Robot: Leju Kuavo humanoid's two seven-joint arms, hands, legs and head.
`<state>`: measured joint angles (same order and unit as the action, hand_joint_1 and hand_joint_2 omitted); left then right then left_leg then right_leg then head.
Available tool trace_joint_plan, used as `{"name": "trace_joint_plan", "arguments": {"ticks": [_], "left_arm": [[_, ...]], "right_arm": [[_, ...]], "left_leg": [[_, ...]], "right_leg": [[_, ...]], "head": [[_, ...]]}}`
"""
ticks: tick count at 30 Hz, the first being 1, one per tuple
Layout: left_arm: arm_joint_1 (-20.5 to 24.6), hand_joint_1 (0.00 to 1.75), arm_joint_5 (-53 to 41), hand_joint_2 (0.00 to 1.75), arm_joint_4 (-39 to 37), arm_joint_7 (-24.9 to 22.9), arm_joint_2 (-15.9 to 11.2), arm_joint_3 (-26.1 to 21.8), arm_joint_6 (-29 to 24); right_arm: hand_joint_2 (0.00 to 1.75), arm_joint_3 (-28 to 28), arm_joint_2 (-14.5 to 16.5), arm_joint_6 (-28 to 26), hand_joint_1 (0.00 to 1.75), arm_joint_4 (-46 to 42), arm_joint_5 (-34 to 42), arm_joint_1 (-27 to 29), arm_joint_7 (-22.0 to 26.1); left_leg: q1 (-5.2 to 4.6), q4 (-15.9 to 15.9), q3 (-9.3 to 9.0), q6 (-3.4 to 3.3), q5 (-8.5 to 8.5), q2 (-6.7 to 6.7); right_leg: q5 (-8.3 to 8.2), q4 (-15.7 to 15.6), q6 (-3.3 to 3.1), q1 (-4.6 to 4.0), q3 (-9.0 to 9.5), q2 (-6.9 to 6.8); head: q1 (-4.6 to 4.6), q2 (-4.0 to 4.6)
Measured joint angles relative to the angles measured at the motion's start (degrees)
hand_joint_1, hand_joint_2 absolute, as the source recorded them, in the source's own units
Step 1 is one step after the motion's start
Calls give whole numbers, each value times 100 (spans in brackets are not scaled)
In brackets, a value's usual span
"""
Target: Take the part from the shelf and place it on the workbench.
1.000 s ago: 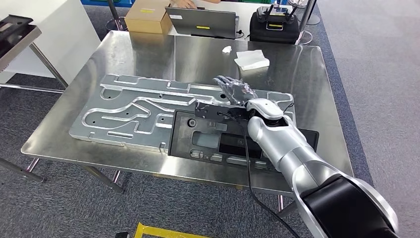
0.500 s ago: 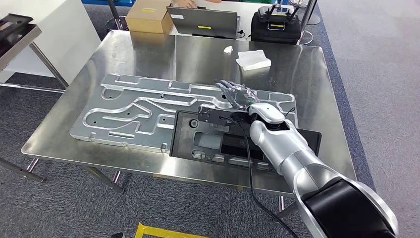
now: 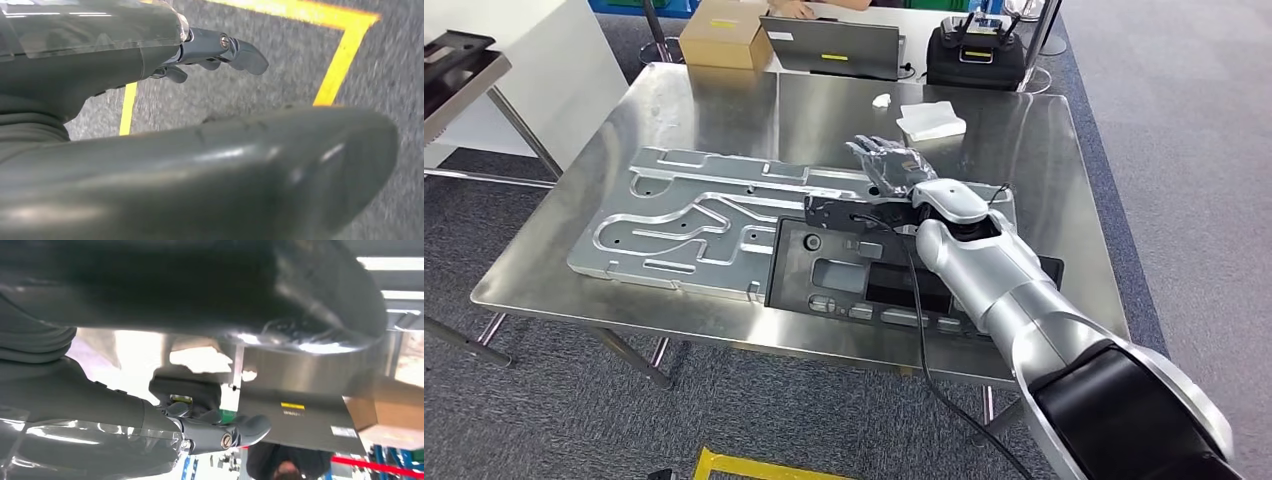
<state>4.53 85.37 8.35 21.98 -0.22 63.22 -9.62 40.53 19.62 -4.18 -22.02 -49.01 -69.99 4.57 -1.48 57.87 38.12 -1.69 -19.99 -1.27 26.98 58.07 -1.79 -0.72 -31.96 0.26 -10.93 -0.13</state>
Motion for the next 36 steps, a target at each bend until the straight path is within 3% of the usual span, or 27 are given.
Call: {"name": "trace_joint_plan", "arguments": {"ticks": [2, 5, 6, 7, 8, 10, 12, 15, 16, 18, 20, 21, 22, 23, 24, 25, 27, 28, 31, 33, 35, 36], "left_arm": [[1, 0, 0, 0, -3, -1, -8, -5, 0], [4, 0, -2, 0, -5, 25, -6, -8, 4], [3, 0, -3, 0, -5, 33, -6, -8, 8], [2, 0, -4, 0, -5, 37, -6, -7, 11], [1, 0, -7, 0, -5, 39, -6, -7, 14], [4, 0, -10, 0, -4, 42, -2, -5, 22], [10, 0, -12, 0, -4, 44, 11, -5, 32], [9, 0, -14, 0, -5, 40, 21, -4, 43], [10, 0, -14, 0, -5, 33, 24, -4, 50], [14, 0, -15, 0, -5, 17, 28, -3, 63], [14, 0, -15, 0, -5, 10, 30, -3, 67], [11, 0, -15, 0, -5, 7, 31, -3, 67], [7, 0, -15, 0, -5, 4, 31, -2, 67], [5, 0, -15, 0, -5, 2, 31, -2, 67], [3, 0, -15, 0, -5, 0, 33, -1, 68], [5, 0, -15, 0, -4, -1, 38, -1, 68], [11, 0, -15, 0, -3, -1, 58, -1, 71], [13, 0, -15, 0, -3, -2, 67, -1, 74], [3, 0, -15, 0, -3, -4, 72, 2, 84], [-3, 0, -15, 0, -3, -2, 69, 3, 87], [-5, 0, -15, 0, -3, 1, 67, 5, 95], [-8, 0, -15, 0, -3, 4, 66, 7, 100]], "right_arm": [[0, 99, 19, -3, 0, -33, 94, -28, -29], [0, 206, 34, -60, 0, -21, 170, -39, -37], [0, 226, 34, -93, 0, -5, 180, -32, -29], [0, 239, 32, -126, 0, 16, 185, -23, -20], [0, 251, 28, -158, 0, 41, 186, -17, -11], [0, 266, 14, -214, 0, 82, 186, -11, 0], [0, 271, -4, -253, 0, 111, 186, -6, 6], [0, 275, -24, -269, 0, 153, 186, 13, 14], [0, 275, -34, -269, 0, 167, 186, 17, 19], [0, 276, -57, -268, 0, 196, 186, 21, 34], [0, 277, -76, -267, 0, 220, 186, 33, 49], [0, 278, -87, -267, 0, 233, 186, 47, 56], [0, 279, -96, -267, 0, 247, 186, 64, 61], [0, 279, -103, -267, 0, 258, 186, 80, 66], [0, 279, -108, -268, 0, 265, 186, 91, 70], [0, 279, -110, -268, 0, 268, 186, 93, 74], [0, 280, -108, -269, 0, 269, 186, 88, 86], [0, 281, -109, -270, 0, 270, 186, 87, 91], [0, 283, -112, -270, 0, 279, 186, 102, 106], [0, 289, -104, -270, 0, 283, 186, 113, 117], [0, 299, -99, -269, 0, 291, 186, 129, 122], [0, 303, -100, -268, 0, 298, 186, 146, 123]], "left_leg": [[9, 209, 93, 85, -228, 4], [131, 1219, 384, 243, -954, 38], [181, 1481, 419, 293, -1059, 53], [228, 1565, 364, 345, -1046, 68], [271, 1430, 203, 395, -931, 82], [336, 692, -338, 497, -715, 101], [332, 126, -690, 490, -710, 93], [297, 45, -670, 323, -708, 84], [294, 41, -644, 255, -672, 89], [294, 18, -564, 120, -578, 103], [258, 23, -455, 48, -496, 107], [236, 27, -398, 32, -455, 106], [213, 33, -343, 23, -415, 103], [189, 39, -289, 18, -376, 100], [165, 43, -242, 17, -339, 96], [149, 48, -205, 19, -305, 93], [120, 47, -144, 49, -234, 92], [122, 40, -128, 77, -199, 94], [133, 18, -92, 178, -129, 91], [141, 281, 14, 240, -421, 88], [185, 950, 212, 301, -954, 93], [207, 1296, 291, 333, -1134, 94]], "right_leg": [[-116, -89, -48, 51, -30, -32], [-244, -117, -56, 98, -165, -56], [-280, -108, -38, 109, -222, -62], [-315, -93, -13, 125, -282, -67], [-346, -69, 16, 149, -343, -70], [-390, 1, 87, 192, -460, -74], [-432, 55, 167, 196, -537, -77], [-504, 62, 290, 187, -572, -71], [-456, 101, 321, 196, -600, -67], [-104, 473, 346, 207, -752, -59], [393, 1210, 339, 195, -999, -53], [533, 1535, 333, 188, -1081, -51], [564, 1706, 319, 179, -1087, -49], [492, 1666, 290, 164, -987, -48], [357, 1415, 244, 144, -782, -45], [233, 1031, 182, 115, -509, -40], [133, 310, 84, 63, -48, -39], [131, 117, 62, 39, 59, -40], [24, -44, 37, 40, 57, -60], [-110, -125, -8, 85, -2, -89], [-224, -138, -30, 99, -118, -100], [-276, -129, -22, 100, -190, -101]], "head": [[-1, 0], [-2, 0], [-2, 0], [-2, 0], [-2, 0], [-3, 0], [-4, -1], [-3, -1], [-3, -1], [-1, 0], [-2, 0], [-2, 0], [-2, 0], [-2, 0], [-2, 0], [-2, 0], [-2, 0], [-2, 0], [-3, 0], [-4, 0], [-5, 1], [-5, 1]]}}
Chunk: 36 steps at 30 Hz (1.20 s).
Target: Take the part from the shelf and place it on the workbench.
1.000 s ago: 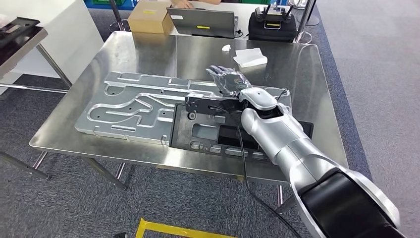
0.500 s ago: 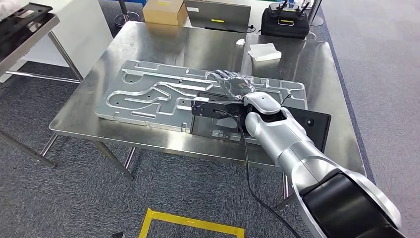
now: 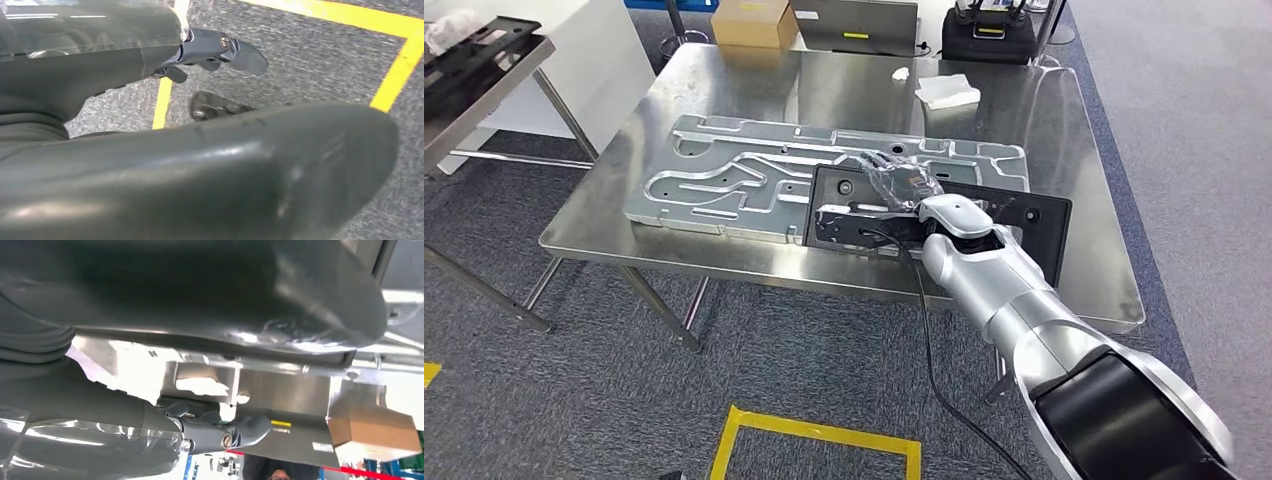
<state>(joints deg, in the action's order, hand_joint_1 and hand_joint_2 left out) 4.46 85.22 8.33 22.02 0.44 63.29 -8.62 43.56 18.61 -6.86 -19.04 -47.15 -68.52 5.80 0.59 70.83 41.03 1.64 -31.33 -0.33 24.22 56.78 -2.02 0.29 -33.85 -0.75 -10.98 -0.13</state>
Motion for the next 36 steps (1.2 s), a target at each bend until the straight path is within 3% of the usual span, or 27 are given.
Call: {"name": "trace_joint_plan", "arguments": {"ticks": [1, 2, 3, 5, 7, 10, 11, 12, 15, 16, 17, 18, 20, 22, 23, 25, 27, 28, 30, 31, 32, 33, 34, 35, 36], "left_arm": [[-1, 0, -1, 0, 0, 4, -1, 1, 6], [-1, 0, -2, 0, 0, 9, -1, 1, 10], [-1, 0, -3, 0, 0, 13, -2, 1, 14], [3, 0, -5, 0, 0, 17, -3, 2, 16], [7, 0, -6, 0, 0, 20, -3, 4, 17], [4, 0, -4, 0, 0, 25, -1, 4, 18], [4, 0, -3, 0, 0, 28, -1, 3, 18], [4, 0, -2, 0, 0, 31, 0, 3, 18], [3, 0, 0, 0, 0, 46, 0, 3, 19], [-1, 0, 0, 0, 0, 53, 0, 3, 19], [-4, 0, 0, 0, 0, 60, 0, 3, 20], [-6, 0, 0, 0, 0, 67, 0, 3, 20], [-5, 0, -2, 0, 2, 79, 8, 4, 21], [-5, 0, -4, 0, 5, 89, 21, 4, 23], [-6, 0, -5, 0, 7, 92, 27, 4, 24], [-16, 0, -7, 0, 7, 95, 27, 5, 23], [-25, 0, -7, 0, 7, 95, 21, 9, 14], [-30, 0, -8, 0, 7, 93, 19, 10, 2], [-32, 0, -21, 0, 7, 90, 17, 14, -38], [-34, 0, -36, 0, 7, 88, 17, 16, -65], [-34, 0, -54, 0, 7, 86, 17, 19, -94], [-34, 0, -73, 0, 7, 82, 17, 21, -130], [-34, 0, -81, 0, 7, 74, 17, 23, -164], [-34, 0, -86, 0, 7, 60, 17, 24, -201], [-33, 0, -89, 0, 7, 44, 18, 25, -241]], "right_arm": [[0, 4, -3, 1, 0, 9, 1, 25, 1], [0, 6, -6, 2, 0, 19, 1, 52, 3], [0, 7, -10, 2, 0, 27, 2, 74, 4], [0, 7, -19, 1, 0, 34, 7, 90, 6], [0, 7, -28, 2, 0, 36, 19, 96, 19], [0, 7, -49, 8, 0, 49, 52, 119, 76], [0, 7, -60, 10, 0, 56, 66, 125, 100], [0, 7, -75, 10, 0, 62, 80, 133, 125], [0, 7, -111, 5, 0, 72, 119, 183, 209], [0, 7, -120, 3, 0, 76, 131, 221, 244], [0, 7, -127, -2, 0, 80, 142, 266, 278], [0, 7, -132, -10, 0, 82, 153, 314, 310], [0, 7, -136, -36, 0, 81, 174, 381, 367], [0, 7, -136, -75, 0, 71, 205, 423, 427], [0, 7, -138, -91, 0, 68, 227, 447, 456], [0, 7, -147, -105, 0, 68, 300, 534, 518], [0, 7, -156, -104, 0, 72, 391, 662, 584], [0, 6, -158, -105, 0, 72, 440, 739, 622], [0, 1, -172, -111, 0, 74, 548, 931, 703], [0, -8, -184, -115, 0, 76, 612, 1056, 748], [0, -25, -203, -119, 0, 81, 690, 1197, 801], [0, -58, -227, -116, 0, 88, 794, 1355, 863], [0, -101, -251, -107, 0, 96, 911, 1518, 925], [0, -158, -279, -97, 0, 103, 1046, 1689, 989], [0, -222, -308, -94, 0, 109, 1184, 1862, 1043]], "left_leg": [[22, 223, 13, 33, -65, 1], [42, 266, -61, 63, -17, 3], [62, 100, -232, 88, 119, 5], [85, -623, -757, 120, 320, 10], [62, -1146, -1071, 56, 318, -3], [32, -1228, -1026, -125, 371, -8], [34, -1233, -981, -190, 425, 1], [38, -1245, -923, -251, 488, 11], [15, -1246, -672, -343, 691, 20], [2, -1244, -583, -350, 759, 20], [-14, -1242, -496, -352, 824, 19], [-31, -1241, -415, -352, 888, 18], [-64, -1237, -277, -347, 1009, 12], [-82, -1243, -196, -314, 1122, 8], [-73, -1256, -182, -284, 1175, 9], [-60, -1321, -182, -209, 1288, 8], [-55, -1251, -123, -148, 1161, 0], [-52, -1061, -53, -122, 936, -2], [-16, -373, 120, -73, 344, 1], [1, -11, 174, -44, 159, 3], [19, 238, 169, -18, 115, 4], [36, 323, 82, 7, 212, 6], [54, 215, -95, 28, 382, 9], [73, -64, -360, 46, 513, 12], [79, -454, -685, 56, 522, 13]], "right_leg": [[-49, 14, 11, 4, -76, -2], [-96, 33, 29, 12, -154, -4], [-137, 60, 50, 24, -230, -5], [-205, 131, 110, 43, -372, -3], [-276, 182, 184, 42, -456, 0], [-382, 188, 297, 46, -504, 8], [-306, 246, 328, 52, -544, 16], [-131, 402, 351, 57, -613, 25], [665, 1462, 384, 58, -940, 44], [782, 1774, 381, 53, -989, 46], [765, 1913, 366, 47, -948, 48], [650, 1846, 336, 35, -805, 50], [440, 1182, 222, -9, -244, 60], [491, 396, 132, -59, 295, 58], [543, 169, 109, -84, 429, 57], [467, 35, 87, -94, 443, 47], [303, -67, 25, -63, 391, 22], [211, -109, 4, -41, 335, 10], [60, -120, -15, -32, 172, 1], [-6, -116, -4, -29, 81, -3], [-64, -110, 9, -23, -9, -6], [-119, -98, 30, -14, -99, -11], [-165, -80, 56, -3, -184, -14], [-202, -49, 86, 8, -261, -16], [-233, -8, 117, 8, -332, -16]], "head": [[1, 0], [1, 0], [1, -1], [0, -1], [1, -1], [3, -1], [5, -1], [7, -1], [13, -1], [14, -1], [14, -1], [14, -1], [14, -1], [11, -1], [9, -1], [5, -1], [4, -1], [3, -1], [2, 0], [2, 0], [2, 0], [2, 0], [2, -1], [2, -1], [1, -1]]}}
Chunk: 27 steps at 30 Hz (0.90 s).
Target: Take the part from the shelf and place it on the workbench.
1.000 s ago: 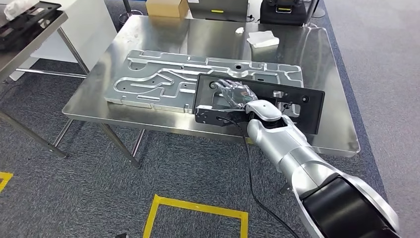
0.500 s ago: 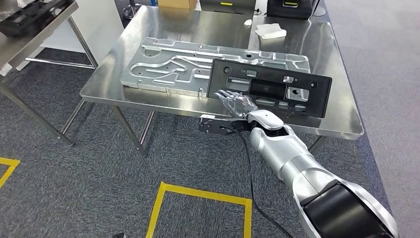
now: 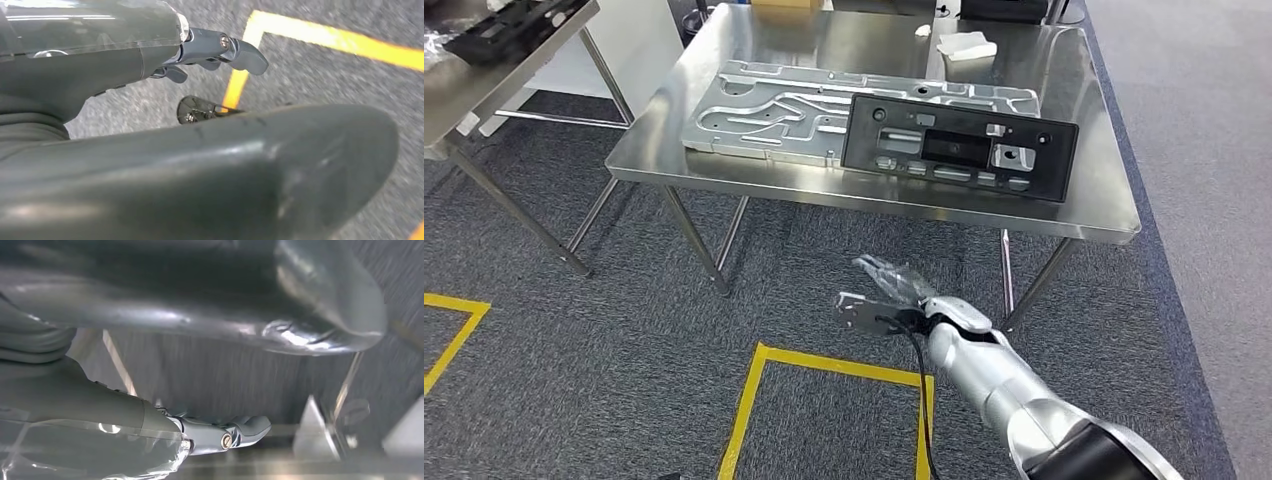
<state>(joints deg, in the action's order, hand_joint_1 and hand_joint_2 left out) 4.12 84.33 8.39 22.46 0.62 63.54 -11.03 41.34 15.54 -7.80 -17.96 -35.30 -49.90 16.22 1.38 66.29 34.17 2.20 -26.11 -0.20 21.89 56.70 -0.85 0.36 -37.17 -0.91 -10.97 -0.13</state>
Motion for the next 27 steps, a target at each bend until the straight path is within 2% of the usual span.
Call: {"name": "trace_joint_plan", "arguments": {"ticks": [1, 2, 3, 4, 5, 6, 8, 10, 11, 12, 13, 15, 16, 17, 21, 27], "left_arm": [[4, 0, -4, 0, 0, -17, 1, 2, -42], [7, 0, -10, 0, 0, -35, 1, 8, -83], [10, 0, -22, 0, 0, -53, 2, 21, -125], [8, 0, -44, 0, 0, -78, 3, 41, -168], [1, 0, -65, 0, 0, -108, 5, 67, -209], [-5, 0, -85, 0, 0, -139, 6, 92, -248], [-13, 0, -101, 0, 0, -205, 8, 129, -319], [-24, 0, -116, 0, 0, -258, 9, 149, -371], [-34, 0, -141, 0, 0, -280, 10, 164, -387], [-45, 0, -170, 0, 0, -301, 12, 189, -398], [-53, 0, -194, 0, 0, -318, 17, 220, -402], [-56, 0, -216, 0, 0, -339, 38, 270, -413], [-53, 0, -214, 0, 0, -343, 51, 281, -423], [-50, 0, -210, 0, 0, -346, 65, 285, -434], [-46, 0, -210, 0, 0, -381, 89, 308, -473], [-30, 0, -381, 0, 0, -342, 96, 450, -480]], "right_arm": [[0, -68, -29, -9, 0, 4, 140, 179, 34], [0, -149, -68, -42, 0, 14, 289, 370, 43], [0, -234, -108, -89, 0, 27, 439, 572, 30], [0, -331, -156, -153, 0, 46, 604, 792, -3], [0, -441, -216, -231, 0, 73, 778, 1016, -41], [0, -553, -273, -316, 0, 98, 940, 1241, -83], [0, -825, -417, -511, 0, 162, 1260, 1687, -190], [0, -1130, -570, -696, 0, 238, 1550, 2132, -326], [0, -1284, -640, -774, 0, 277, 1687, 2343, -399], [0, -1441, -714, -845, 0, 314, 1826, 2544, -491], [0, -1598, -780, -906, 0, 348, 1964, 2729, -595], [0, -1916, -921, -995, 0, 405, 2216, 3044, -795], [0, -2070, -978, -1018, 0, 430, 2329, 3181, -893], [0, -2218, -1036, -1030, 0, 455, 2431, 3308, -983], [0, -2726, -1195, -1060, 0, 562, 2777, 3836, -1336], [0, -3373, -1336, -1238, 0, 657, 3153, 4413, -1597]], "left_leg": [[-4, -386, -280, -24, -95, -4], [-14, -678, -468, -67, -226, -8], [-35, -842, -557, -125, -328, -14], [-39, -897, -557, -199, -345, -18], [-36, -900, -545, -257, -317, -12], [-33, -907, -536, -311, -283, -8], [-29, -915, -482, -396, -208, 0], [-44, -911, -395, -433, -150, -7], [-53, -909, -362, -437, -129, -12], [-61, -907, -339, -438, -114, -17], [-71, -906, -327, -436, -104, -19], [-94, -901, -318, -420, -97, -19], [-107, -898, -315, -403, -99, -17], [-117, -891, -312, -383, -105, -14], [-135, -877, -309, -387, -141, -1], [-120, -920, -322, -320, -116, 0]], "right_leg": [[-25, 43, 32, -7, -50, -3], [-52, 76, 68, -18, -79, -6], [-80, 90, 106, -29, -90, -11], [-109, 91, 147, -29, -87, -19], [-108, 104, 185, -17, -90, -14], [-36, 177, 219, -4, -120, -3], [345, 687, 276, 20, -328, 30], [781, 1467, 314, 25, -623, 48], [876, 1698, 319, 26, -683, 54], [870, 1722, 313, 26, -636, 58], [766, 1493, 292, 23, -457, 60], [507, 661, 218, 1, 86, 62], [424, 319, 180, -17, 291, 59], [393, 119, 152, -34, 403, 57], [384, 44, 140, -44, 429, 54], [392, 58, 77, -63, 418, 56]], "head": [[1, 0], [1, 0], [2, 0], [3, 0], [3, 0], [3, 0], [4, 0], [3, 0], [3, 0], [3, 0], [2, 0], [3, 0], [3, 0], [2, 0], [3, 0], [2, 1]]}}
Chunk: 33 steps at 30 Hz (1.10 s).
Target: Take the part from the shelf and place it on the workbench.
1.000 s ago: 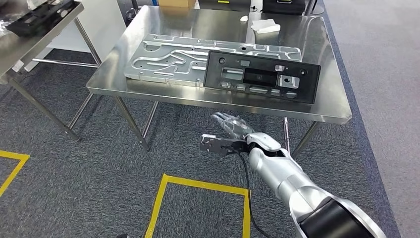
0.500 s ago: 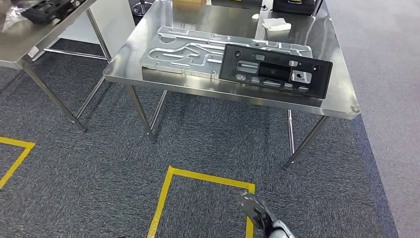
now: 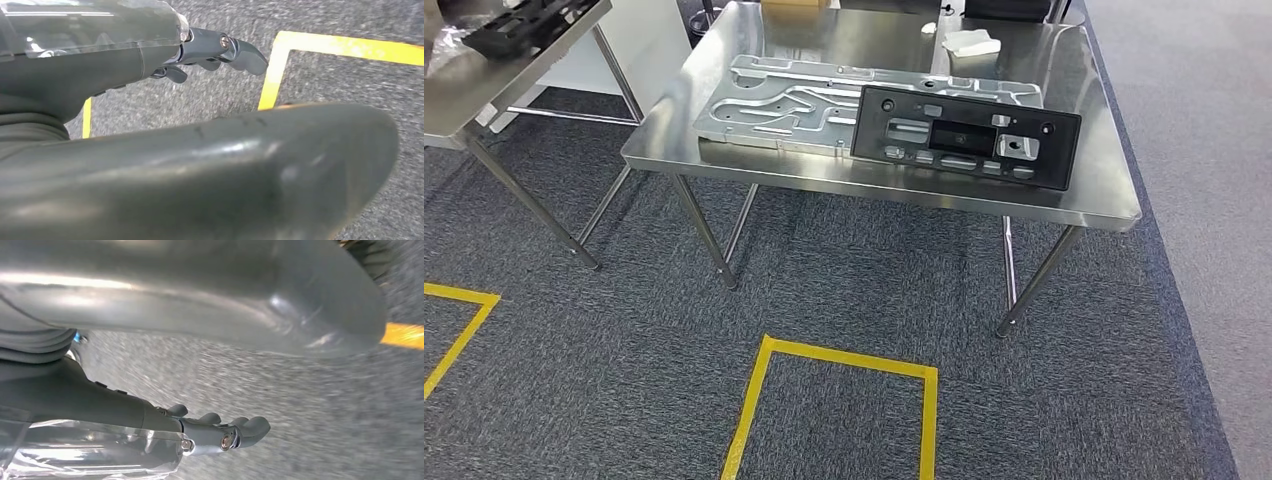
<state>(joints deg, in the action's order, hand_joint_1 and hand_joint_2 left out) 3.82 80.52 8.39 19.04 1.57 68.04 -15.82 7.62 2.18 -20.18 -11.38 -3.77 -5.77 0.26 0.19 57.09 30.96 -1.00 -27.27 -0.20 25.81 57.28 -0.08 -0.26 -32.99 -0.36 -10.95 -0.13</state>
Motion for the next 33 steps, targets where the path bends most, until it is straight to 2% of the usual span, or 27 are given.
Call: {"name": "trace_joint_plan", "arguments": {"ticks": [6, 10, 12, 15, 16, 17, 18, 20, 21, 22, 24, 26, 27, 28, 30, 31, 32, 33], "left_arm": [[47, 0, -10, 0, 0, 14, 0, 94, -16], [56, 0, -1, 0, -2, 14, -2, 103, -37], [67, 0, -5, 0, -2, 8, 7, 104, -28], [75, 0, -14, 0, -2, -17, 11, 110, 3], [72, 0, -19, 0, -2, -27, 14, 114, 14], [70, 0, -25, 0, -2, -39, 16, 117, 26], [69, 0, -34, 0, -2, -52, 20, 120, 37], [73, 0, -58, 0, -4, -83, 20, 136, 58], [76, 0, -80, 0, -5, -98, 18, 151, 65], [81, 0, -100, 0, -7, -110, 14, 172, 69], [86, 0, -128, 0, -9, -135, 11, 214, 70], [83, 0, -129, 0, -9, -165, 11, 243, 68], [84, 0, -129, 0, -9, -179, 11, 252, 66], [88, 0, -129, 0, -9, -188, 11, 259, 61], [98, 0, -130, 0, -9, -194, 11, 265, 45], [100, 0, -130, 0, -9, -195, 11, 266, 39], [98, 0, -132, 0, -9, -195, 11, 267, 34], [97, 0, -134, 0, -9, -195, 11, 268, 32]], "right_arm": [[0, -250, -74, 6, 0, 17, 52, 168, 214], [0, -292, -95, 65, 0, 21, -81, 172, 316], [0, -292, -106, 87, 0, 22, -140, 167, 305], [0, -292, -115, 110, 0, 26, -179, 170, 269], [0, -292, -116, 112, 0, 28, -194, 173, 254], [0, -292, -116, 114, 0, 31, -209, 177, 242], [0, -292, -116, 115, 0, 34, -219, 181, 232], [0, -292, -113, 121, 0, 42, -236, 189, 223], [0, -291, -107, 128, 0, 47, -242, 193, 220], [0, -290, -102, 135, 0, 51, -250, 195, 216], [0, -288, -95, 143, 0, 57, -264, 197, 204], [0, -287, -96, 147, 0, 59, -281, 200, 188], [0, -287, -96, 149, 0, 60, -288, 205, 183], [0, -287, -97, 151, 0, 60, -292, 213, 179], [0, -287, -97, 155, 0, 61, -295, 230, 173], [0, -287, -97, 159, 0, 63, -295, 237, 168], [0, -287, -97, 164, 0, 66, -294, 241, 157], [0, -287, -97, 169, 0, 68, -292, 243, 144]], "left_leg": [[3, -6, 0, 32, 11, 2], [0, -86, -28, -59, 73, 4], [46, -256, -107, -97, 182, 6], [85, -309, -99, -90, 242, -12], [100, -291, -80, -67, 242, -27], [125, -260, -58, -34, 235, -50], [163, -209, -32, 10, 219, -77], [220, -50, 46, 138, 153, -135], [228, 38, 91, 205, 113, -162], [222, 100, 128, 265, 84, -182], [224, 125, 160, 345, 80, -224], [249, 182, 186, 381, 37, -201], [256, 350, 255, 381, -80, -155], [249, 643, 379, 370, -266, -100], [213, 1436, 724, 333, -682, -34], [186, 1736, 844, 304, -795, -27], [154, 1837, 865, 258, -798, -24], [113, 1702, 768, 193, -697, -20]], "right_leg": [[2, 10, -23, -3, -4, 2], [-40, -28, 44, 32, 23, -10], [149, 189, 84, 29, -50, 3], [718, 1167, 183, 120, -460, 26], [788, 1384, 229, 164, -542, 26], [746, 1392, 280, 207, -522, 25], [608, 1182, 335, 252, -391, 27], [340, 495, 455, 332, -5, 111], [282, 275, 440, 349, 111, 173], [285, 188, 397, 351, 152, 223], [305, 252, 224, 321, 112, 225], [286, 264, 114, 298, 92, 159], [269, 260, 69, 284, 79, 125], [256, 256, 31, 262, 62, 87], [241, 257, -17, 197, 23, 15], [235, 258, -35, 159, 7, -23], [231, 258, -50, 118, -3, -59], [229, 258, -63, 77, -4, -92]], "head": [[0, 0], [0, 0], [1, 0], [1, 0], [1, -1], [1, 0], [1, -1], [3, 0], [1, 0], [-2, 0], [-10, 0], [-11, 0], [-11, 0], [-11, 0], [-11, -1], [-11, -1], [-11, -1], [-11, -1]]}}
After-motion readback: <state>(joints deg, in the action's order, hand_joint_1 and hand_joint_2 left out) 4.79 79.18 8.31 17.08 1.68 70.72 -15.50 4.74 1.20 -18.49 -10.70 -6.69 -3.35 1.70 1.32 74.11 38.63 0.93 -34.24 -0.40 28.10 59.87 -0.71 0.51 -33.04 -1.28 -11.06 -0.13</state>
